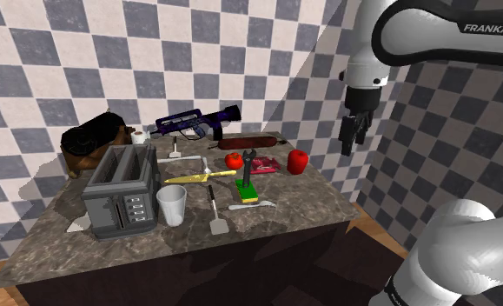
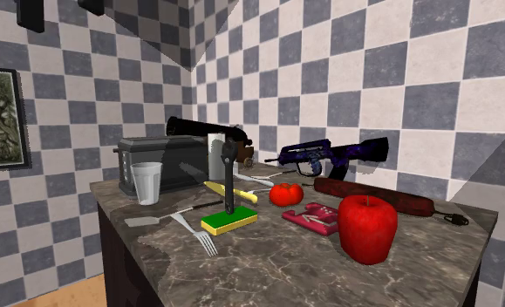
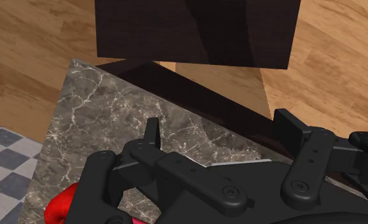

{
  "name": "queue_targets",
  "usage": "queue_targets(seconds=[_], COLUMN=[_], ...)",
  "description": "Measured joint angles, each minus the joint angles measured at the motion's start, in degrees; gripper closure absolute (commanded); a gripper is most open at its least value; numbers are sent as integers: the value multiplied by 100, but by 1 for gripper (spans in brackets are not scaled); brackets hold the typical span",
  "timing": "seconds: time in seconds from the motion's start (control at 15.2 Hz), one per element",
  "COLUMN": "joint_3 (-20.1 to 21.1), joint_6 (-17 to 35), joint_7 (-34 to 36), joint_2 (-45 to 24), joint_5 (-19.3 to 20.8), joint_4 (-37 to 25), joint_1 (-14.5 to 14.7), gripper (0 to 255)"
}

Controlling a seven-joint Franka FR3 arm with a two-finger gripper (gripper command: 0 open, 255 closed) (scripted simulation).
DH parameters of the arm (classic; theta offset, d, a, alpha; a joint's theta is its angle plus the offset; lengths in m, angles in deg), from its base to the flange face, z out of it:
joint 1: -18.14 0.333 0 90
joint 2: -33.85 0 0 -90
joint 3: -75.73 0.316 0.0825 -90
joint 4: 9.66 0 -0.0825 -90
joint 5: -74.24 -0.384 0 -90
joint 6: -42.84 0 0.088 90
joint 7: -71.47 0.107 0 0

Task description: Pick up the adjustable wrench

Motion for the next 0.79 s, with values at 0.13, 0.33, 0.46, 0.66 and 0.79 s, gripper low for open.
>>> queue_targets(seconds=[0.13, 0.33, 0.46, 0.66, 0.79], joint_3=[17, 42, 58, 121, 94], joint_6=[59, 423, 684, 1043, 1230], joint_7=[62, 323, 515, 850, 985], joint_2=[-114, -599, -997, -1623, -2073], joint_5=[-44, -226, -360, -596, -699], joint_4=[-50, -140, -265, -521, -779], joint_1=[-10, -71, -112, -147, -199], gripper=[0, 0, 0, 0, 0])
